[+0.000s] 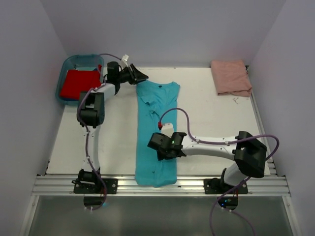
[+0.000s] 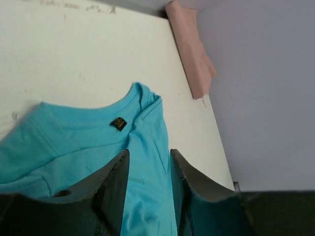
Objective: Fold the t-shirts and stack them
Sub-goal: Fold the tshirt
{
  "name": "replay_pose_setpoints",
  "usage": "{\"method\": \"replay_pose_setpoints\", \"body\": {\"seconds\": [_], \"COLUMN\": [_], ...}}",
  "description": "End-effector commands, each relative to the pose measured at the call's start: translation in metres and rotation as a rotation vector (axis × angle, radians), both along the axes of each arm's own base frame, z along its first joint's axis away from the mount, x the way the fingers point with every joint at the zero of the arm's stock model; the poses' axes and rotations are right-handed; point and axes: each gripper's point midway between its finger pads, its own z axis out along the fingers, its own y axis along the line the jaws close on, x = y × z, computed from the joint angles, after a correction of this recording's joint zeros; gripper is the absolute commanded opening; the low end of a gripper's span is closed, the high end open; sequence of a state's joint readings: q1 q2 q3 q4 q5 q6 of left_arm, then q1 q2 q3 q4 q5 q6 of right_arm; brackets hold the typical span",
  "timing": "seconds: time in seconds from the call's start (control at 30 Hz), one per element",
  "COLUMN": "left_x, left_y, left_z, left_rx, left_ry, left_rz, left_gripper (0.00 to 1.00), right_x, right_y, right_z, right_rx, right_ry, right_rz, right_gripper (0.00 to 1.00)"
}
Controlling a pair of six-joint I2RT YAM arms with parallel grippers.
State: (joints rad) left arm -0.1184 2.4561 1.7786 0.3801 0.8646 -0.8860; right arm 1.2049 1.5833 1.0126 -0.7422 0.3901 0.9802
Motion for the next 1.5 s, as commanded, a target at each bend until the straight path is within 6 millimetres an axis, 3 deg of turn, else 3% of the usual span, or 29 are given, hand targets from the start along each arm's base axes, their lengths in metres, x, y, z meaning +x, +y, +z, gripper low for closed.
{"method": "replay_pose_setpoints", "body": {"seconds": [0.0,0.03,0.07,0.1,0.13,0.17,0.27,0.47,0.57,0.8,1.17,1.47], "left_x": [0.003,0.007,-0.001,-0.012,-0.015,-0.028,-0.055,-0.082,-0.086,-0.082,-0.079,-0.076], "left_y": [0.03,0.039,0.044,0.048,0.053,0.052,0.056,0.061,0.062,0.056,0.039,0.029], "left_z": [0.118,0.116,0.101,0.109,0.103,0.079,0.04,-0.02,-0.034,-0.047,-0.062,-0.05], "left_rx": [0.088,0.14,0.194,0.219,0.251,0.297,0.382,0.444,0.482,0.489,0.408,0.333], "left_ry": [-0.282,-0.266,-0.243,-0.233,-0.218,-0.177,-0.061,0.094,0.119,0.117,0.122,0.067], "left_rz": [0.099,0.168,0.182,0.204,0.242,0.235,0.246,0.239,0.239,0.238,0.193,0.173], "left_gripper": [0.47,0.49,0.5,0.5,0.5,0.5,0.48,0.44,0.43,0.39,0.38,0.38], "right_x": [0.046,0.054,0.062,0.075,0.081,0.093,0.11,0.127,0.132,0.127,0.128,0.126], "right_y": [0.001,0.003,0.005,0.004,0.003,-0.001,-0.011,-0.045,-0.061,-0.08,-0.081,-0.085], "right_z": [0.046,0.053,0.057,0.065,0.068,0.072,0.084,0.093,0.104,0.106,0.097,0.09], "right_rx": [-0.066,-0.06,-0.045,-0.032,-0.021,-0.008,0.01,0.058,0.096,0.101,0.079,0.061], "right_ry": [-0.195,-0.22,-0.233,-0.244,-0.245,-0.251,-0.284,-0.295,-0.328,-0.337,-0.32,-0.312], "right_rz": [0.001,-0.003,-0.005,-0.027,-0.036,-0.057,-0.092,-0.176,-0.22,-0.238,-0.233,-0.234], "right_gripper": [0.68,0.71,0.71,0.71,0.71,0.71,0.71,0.71,0.71,0.71,0.71,0.71]}}
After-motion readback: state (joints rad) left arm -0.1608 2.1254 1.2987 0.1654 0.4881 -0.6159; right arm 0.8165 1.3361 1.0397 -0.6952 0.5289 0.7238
